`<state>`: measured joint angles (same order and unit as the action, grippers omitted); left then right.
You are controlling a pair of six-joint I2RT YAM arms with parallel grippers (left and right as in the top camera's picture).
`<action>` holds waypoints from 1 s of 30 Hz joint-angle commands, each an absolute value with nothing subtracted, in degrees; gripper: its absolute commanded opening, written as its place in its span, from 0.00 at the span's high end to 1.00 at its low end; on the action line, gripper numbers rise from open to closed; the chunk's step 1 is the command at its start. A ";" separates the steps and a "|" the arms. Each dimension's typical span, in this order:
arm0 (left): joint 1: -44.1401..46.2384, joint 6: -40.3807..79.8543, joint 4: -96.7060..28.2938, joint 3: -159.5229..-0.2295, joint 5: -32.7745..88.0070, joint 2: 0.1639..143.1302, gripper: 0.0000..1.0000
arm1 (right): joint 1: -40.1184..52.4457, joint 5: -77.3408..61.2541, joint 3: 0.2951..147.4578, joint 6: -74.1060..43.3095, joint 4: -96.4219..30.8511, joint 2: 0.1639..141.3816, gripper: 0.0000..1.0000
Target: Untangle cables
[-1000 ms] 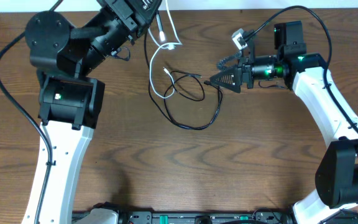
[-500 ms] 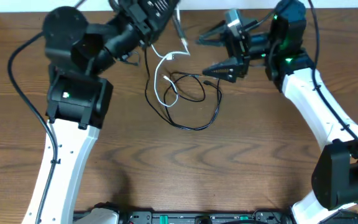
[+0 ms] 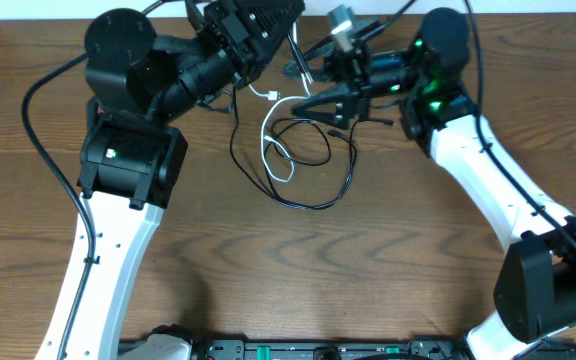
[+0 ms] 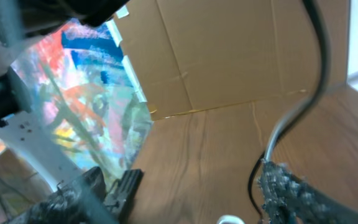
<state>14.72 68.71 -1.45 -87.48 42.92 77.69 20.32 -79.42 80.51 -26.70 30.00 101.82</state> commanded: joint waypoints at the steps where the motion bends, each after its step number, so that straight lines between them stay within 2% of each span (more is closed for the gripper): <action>1: 15.75 67.05 -4.71 -88.40 44.88 77.60 0.92 | 21.74 -70.37 80.97 -28.23 26.96 101.49 0.36; 2: 15.73 65.93 -6.48 -88.40 46.04 77.60 0.92 | 21.71 -68.45 80.97 -28.23 25.10 101.49 0.48; 4: 15.73 62.78 -10.85 -88.40 47.35 77.60 0.92 | 20.91 -65.45 80.97 -28.25 20.84 101.49 0.79; 5: 15.70 60.88 -13.41 -88.40 47.33 77.60 0.92 | 20.21 -64.12 80.97 -28.25 18.17 101.49 0.91; 6: 15.64 58.52 -16.14 -88.40 47.33 77.60 0.92 | 19.35 -62.72 80.97 -28.23 15.07 101.49 0.99; 11: 15.51 42.61 -27.33 -88.40 46.83 77.60 0.92 | 14.57 -53.95 80.97 -25.93 -3.29 101.49 0.99; 12: 15.51 38.96 -29.41 -88.40 46.83 77.60 0.87 | 13.69 -51.88 80.97 -25.56 -6.98 101.49 0.99; 16: 15.53 29.78 -38.06 -88.36 42.50 77.60 0.83 | 11.07 -48.45 80.99 -25.39 -15.03 101.43 0.99; 17: 15.53 28.10 -41.34 -88.36 39.20 77.60 0.78 | 10.26 -48.36 80.99 -25.41 -16.27 101.16 0.99; 23: 15.57 26.11 -53.32 -87.85 20.91 78.19 0.73 | 7.33 -48.31 81.54 -25.93 -17.85 96.73 0.99; 30: 15.57 24.05 -53.95 -84.84 16.84 79.44 0.72 | 5.67 -42.83 89.60 -27.42 -24.56 88.75 0.98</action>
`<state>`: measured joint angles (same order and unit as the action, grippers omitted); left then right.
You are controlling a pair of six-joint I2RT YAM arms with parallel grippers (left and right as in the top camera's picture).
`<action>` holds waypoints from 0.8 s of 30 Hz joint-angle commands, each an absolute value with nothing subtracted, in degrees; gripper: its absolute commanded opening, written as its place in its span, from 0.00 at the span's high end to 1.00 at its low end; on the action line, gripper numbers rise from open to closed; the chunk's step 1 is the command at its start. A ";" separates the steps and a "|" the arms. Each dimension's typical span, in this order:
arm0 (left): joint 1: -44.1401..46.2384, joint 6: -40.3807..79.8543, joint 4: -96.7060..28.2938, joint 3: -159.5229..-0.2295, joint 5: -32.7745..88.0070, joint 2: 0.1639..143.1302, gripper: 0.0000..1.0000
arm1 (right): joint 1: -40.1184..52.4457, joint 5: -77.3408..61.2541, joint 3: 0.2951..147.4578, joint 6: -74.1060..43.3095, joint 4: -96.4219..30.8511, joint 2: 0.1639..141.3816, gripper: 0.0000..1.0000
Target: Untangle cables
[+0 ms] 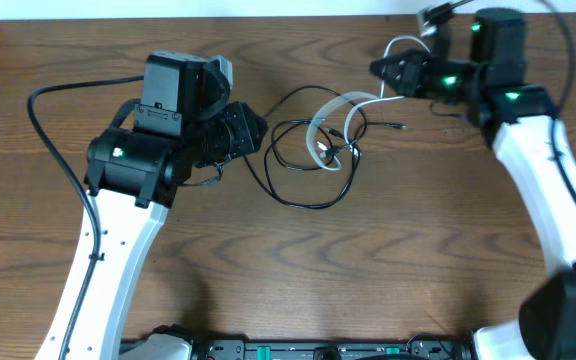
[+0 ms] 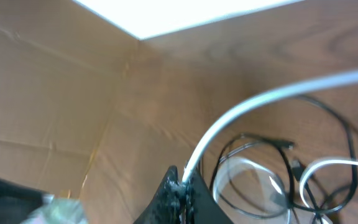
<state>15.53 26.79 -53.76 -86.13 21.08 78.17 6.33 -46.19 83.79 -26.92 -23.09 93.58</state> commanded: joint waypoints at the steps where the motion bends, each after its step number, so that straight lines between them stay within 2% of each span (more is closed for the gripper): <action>1: 15.57 23.97 -53.95 -84.71 16.84 79.90 0.72 | 5.65 -41.34 91.77 -27.38 -26.55 88.07 0.99; 7: 15.57 23.94 -53.98 -84.60 16.84 83.85 0.71 | 5.06 -33.19 106.61 -26.55 -37.26 86.52 0.99; 13: 15.57 23.53 -53.95 -84.60 16.84 87.39 0.72 | 1.69 -28.77 118.08 -29.10 -41.01 86.52 0.99; 19: 15.57 21.41 -53.89 -84.60 16.84 89.21 0.73 | -2.57 -25.61 120.68 -33.89 -41.23 86.63 0.99; 24: 15.62 20.34 -53.45 -84.60 16.82 89.38 0.73 | -2.72 -22.92 120.62 -33.82 -46.57 88.40 0.99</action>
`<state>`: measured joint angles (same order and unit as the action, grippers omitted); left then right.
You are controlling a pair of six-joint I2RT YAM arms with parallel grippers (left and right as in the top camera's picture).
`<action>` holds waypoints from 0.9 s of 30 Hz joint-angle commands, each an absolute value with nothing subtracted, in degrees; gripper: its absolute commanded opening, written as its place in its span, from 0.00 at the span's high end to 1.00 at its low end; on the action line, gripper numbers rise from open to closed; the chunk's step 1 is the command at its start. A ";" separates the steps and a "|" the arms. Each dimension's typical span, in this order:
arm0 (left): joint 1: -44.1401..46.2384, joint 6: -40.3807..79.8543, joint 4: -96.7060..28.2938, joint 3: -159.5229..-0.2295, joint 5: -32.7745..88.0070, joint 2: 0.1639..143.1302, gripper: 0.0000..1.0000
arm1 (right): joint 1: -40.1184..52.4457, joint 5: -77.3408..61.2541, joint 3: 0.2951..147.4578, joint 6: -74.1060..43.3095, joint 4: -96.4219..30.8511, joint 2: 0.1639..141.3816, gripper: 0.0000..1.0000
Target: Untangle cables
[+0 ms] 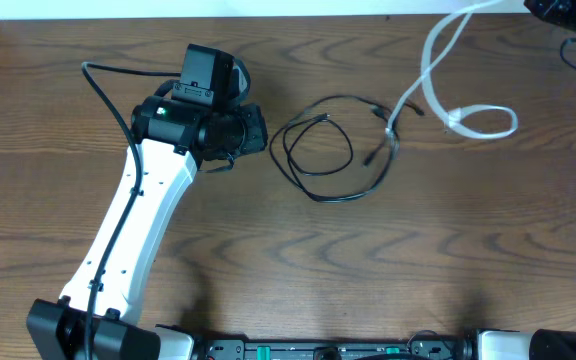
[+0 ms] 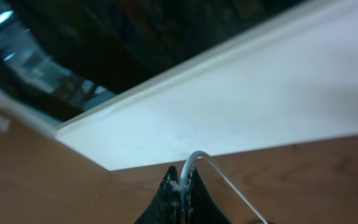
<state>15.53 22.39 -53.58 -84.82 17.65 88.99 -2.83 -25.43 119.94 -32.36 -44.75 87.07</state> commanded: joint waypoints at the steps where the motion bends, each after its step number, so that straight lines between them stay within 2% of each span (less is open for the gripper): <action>1: 15.62 20.34 -53.30 -84.60 16.82 89.38 0.73 | -2.24 -23.35 120.51 -33.82 -47.72 88.90 0.99; 8: 15.62 20.36 -52.90 -84.60 17.17 89.38 0.73 | 4.67 -28.21 119.42 -29.50 -53.32 96.64 0.99; 11: 15.64 20.38 -52.88 -84.60 17.50 89.38 0.73 | 7.68 -40.56 119.42 -28.21 -49.60 101.10 0.99; 15: 15.62 20.38 -52.90 -84.60 17.50 89.38 0.73 | 10.76 -48.53 119.42 -28.69 -42.24 103.88 0.99; 22: 15.62 20.38 -52.95 -84.60 17.50 89.38 0.73 | 11.35 -50.13 119.52 -32.25 -31.53 101.82 0.99; 27: 15.62 20.38 -52.90 -84.60 17.47 89.38 0.73 | 8.29 -53.80 119.52 -42.37 -22.76 98.00 0.99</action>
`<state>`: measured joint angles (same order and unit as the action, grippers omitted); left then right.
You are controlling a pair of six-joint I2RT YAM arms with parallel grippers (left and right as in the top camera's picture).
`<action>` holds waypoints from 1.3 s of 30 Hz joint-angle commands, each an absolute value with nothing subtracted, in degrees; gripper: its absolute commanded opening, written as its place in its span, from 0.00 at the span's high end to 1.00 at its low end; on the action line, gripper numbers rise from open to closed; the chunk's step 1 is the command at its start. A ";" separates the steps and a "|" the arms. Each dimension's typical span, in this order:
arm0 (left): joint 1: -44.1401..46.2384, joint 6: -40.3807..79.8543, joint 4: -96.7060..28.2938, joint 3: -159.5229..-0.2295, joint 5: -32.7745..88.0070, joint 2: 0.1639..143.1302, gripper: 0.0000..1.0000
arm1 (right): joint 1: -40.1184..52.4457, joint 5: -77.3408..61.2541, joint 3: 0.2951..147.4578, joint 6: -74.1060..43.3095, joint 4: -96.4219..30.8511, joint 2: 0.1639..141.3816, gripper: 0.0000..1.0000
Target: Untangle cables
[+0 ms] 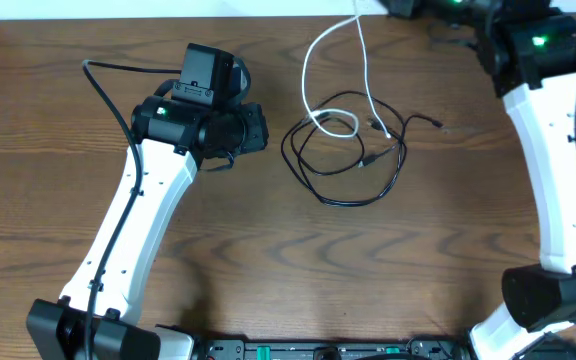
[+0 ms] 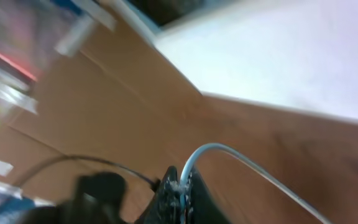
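A thin white cable (image 1: 306, 75) hangs from my right gripper (image 1: 393, 8) at the table's back edge. It curves down in a tall loop, and its lower end lies across the top of the black cable (image 1: 346, 203), which is coiled loosely mid-table. The right wrist view shows my right gripper (image 2: 182, 186) shut on the white cable (image 2: 241, 155), which arcs away to the right. My left gripper (image 1: 256, 130) points right, just left of the black coil. Its fingers are hidden under the wrist body.
The wooden table (image 1: 268, 280) ends at a white strip along the back. The left arm's own black lead (image 1: 108, 80) arches over the table's left side. The right arm (image 1: 558, 170) runs down the right side. Brown cardboard (image 2: 104, 106) stands behind the table.
My right gripper has moved left from the far right back corner to the back centre, still shut on the white cable. The cable's loop now lies over the black coil. The left arm has not moved.
Both grippers were close together over the tangle at the back of the table. Then the left arm stood to the left and my right gripper held the white cable at the right. The cable was then stretched far right, almost apart from the black one. Now it overlaps it again.
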<state>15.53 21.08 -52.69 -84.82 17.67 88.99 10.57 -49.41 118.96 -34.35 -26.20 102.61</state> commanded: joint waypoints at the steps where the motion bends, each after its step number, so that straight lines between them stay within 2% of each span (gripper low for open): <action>1: 15.62 20.38 -52.90 -84.60 17.50 89.38 0.73 | 7.64 -54.46 119.52 -44.34 -21.12 97.21 0.99; 4: 15.62 20.38 -52.90 -84.60 17.47 89.38 0.72 | 4.91 -53.19 119.52 -49.76 -18.37 94.28 0.99; 7: 15.62 20.36 -52.90 -84.60 17.47 89.38 0.73 | 1.67 -48.27 119.52 -49.60 -19.64 91.48 0.99; 12: 15.62 20.38 -52.88 -84.60 17.47 89.38 0.72 | -1.10 -29.32 119.52 -43.70 -35.31 88.36 0.99; 17: 15.62 20.38 -52.69 -84.60 17.45 89.38 0.72 | -1.04 0.30 119.50 -38.24 -50.04 88.49 0.99; 20: 15.62 20.38 -52.60 -84.60 17.45 89.38 0.73 | -1.08 5.82 119.50 -35.68 -56.29 89.34 0.99; 25: 15.62 20.40 -51.96 -84.60 17.45 89.38 0.73 | -1.10 -0.16 119.50 -33.01 -62.41 90.13 0.99; 31: 15.62 20.38 -51.75 -84.60 17.45 89.38 0.72 | -1.08 -29.08 119.90 -29.04 -59.99 87.77 0.99; 36: 15.62 20.38 -51.79 -84.60 17.45 89.38 0.72 | -1.10 -46.54 119.90 -28.27 -52.90 84.66 0.99; 39: 15.62 20.38 -51.88 -84.60 17.45 89.38 0.73 | -1.21 -39.57 119.90 -28.14 -52.69 83.46 0.99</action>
<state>15.53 20.93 -51.94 -84.82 17.67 88.99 -1.15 -38.57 119.28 -29.58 -52.47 85.71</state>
